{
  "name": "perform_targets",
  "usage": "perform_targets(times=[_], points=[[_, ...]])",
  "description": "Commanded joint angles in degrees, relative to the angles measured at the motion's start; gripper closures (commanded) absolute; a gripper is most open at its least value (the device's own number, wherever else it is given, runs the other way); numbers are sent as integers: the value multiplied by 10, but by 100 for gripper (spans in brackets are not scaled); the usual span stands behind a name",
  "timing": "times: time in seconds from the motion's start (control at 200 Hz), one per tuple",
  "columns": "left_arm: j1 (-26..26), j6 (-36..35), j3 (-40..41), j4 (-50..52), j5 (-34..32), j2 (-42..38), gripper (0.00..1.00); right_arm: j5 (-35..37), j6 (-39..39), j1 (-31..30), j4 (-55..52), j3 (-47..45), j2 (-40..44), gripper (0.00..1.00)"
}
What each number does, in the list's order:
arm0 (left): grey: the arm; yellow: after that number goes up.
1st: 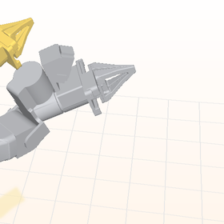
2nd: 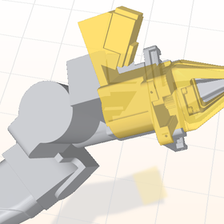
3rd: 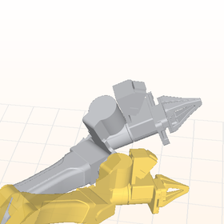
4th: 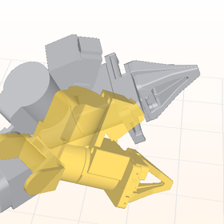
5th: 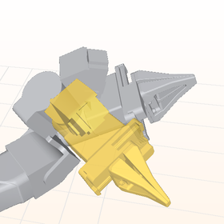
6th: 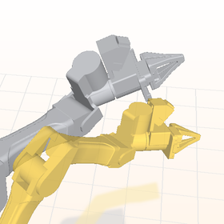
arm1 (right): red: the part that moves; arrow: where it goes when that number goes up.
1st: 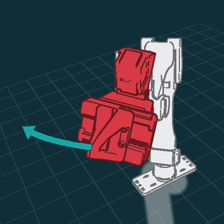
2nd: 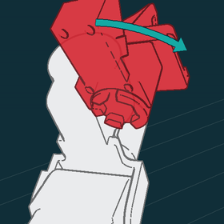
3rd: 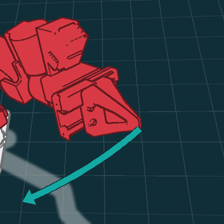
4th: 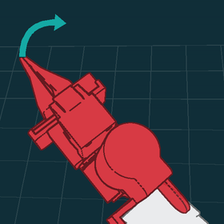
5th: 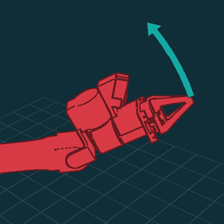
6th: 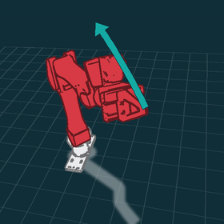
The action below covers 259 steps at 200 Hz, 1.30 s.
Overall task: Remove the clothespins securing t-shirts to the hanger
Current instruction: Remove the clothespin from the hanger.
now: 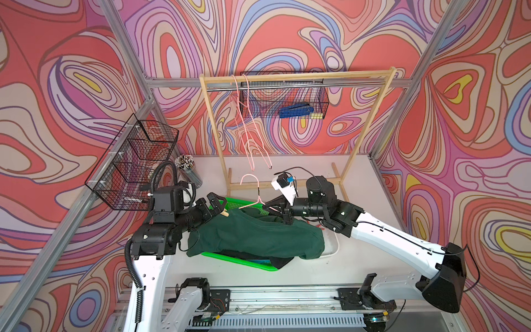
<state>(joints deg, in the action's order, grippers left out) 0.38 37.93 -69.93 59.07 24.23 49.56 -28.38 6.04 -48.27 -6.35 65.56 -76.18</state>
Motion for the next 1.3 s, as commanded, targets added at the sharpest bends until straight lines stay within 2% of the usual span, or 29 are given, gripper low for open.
perform_targets(times=[0.0, 0.28, 0.706, 0.937, 1.142, 1.292], points=[[3, -15, -23, 78, -23, 21, 0, 30, -61, -25, 13, -3, 18, 100], [3, -32, -83, 156, -67, 58, 0, 126, -151, -77, 8, -21, 17, 100], [3, -24, -144, 251, -72, 134, 0, 273, -246, -145, 116, -119, 59, 100], [3, 8, -85, 220, -46, 117, 0, 388, -321, -220, 193, -157, 52, 100], [3, 26, -48, 195, -44, 102, 1, 458, -378, -272, 255, -175, 29, 100], [3, 36, -23, 181, -36, 100, 9, 512, -420, -304, 290, -182, 3, 100]])
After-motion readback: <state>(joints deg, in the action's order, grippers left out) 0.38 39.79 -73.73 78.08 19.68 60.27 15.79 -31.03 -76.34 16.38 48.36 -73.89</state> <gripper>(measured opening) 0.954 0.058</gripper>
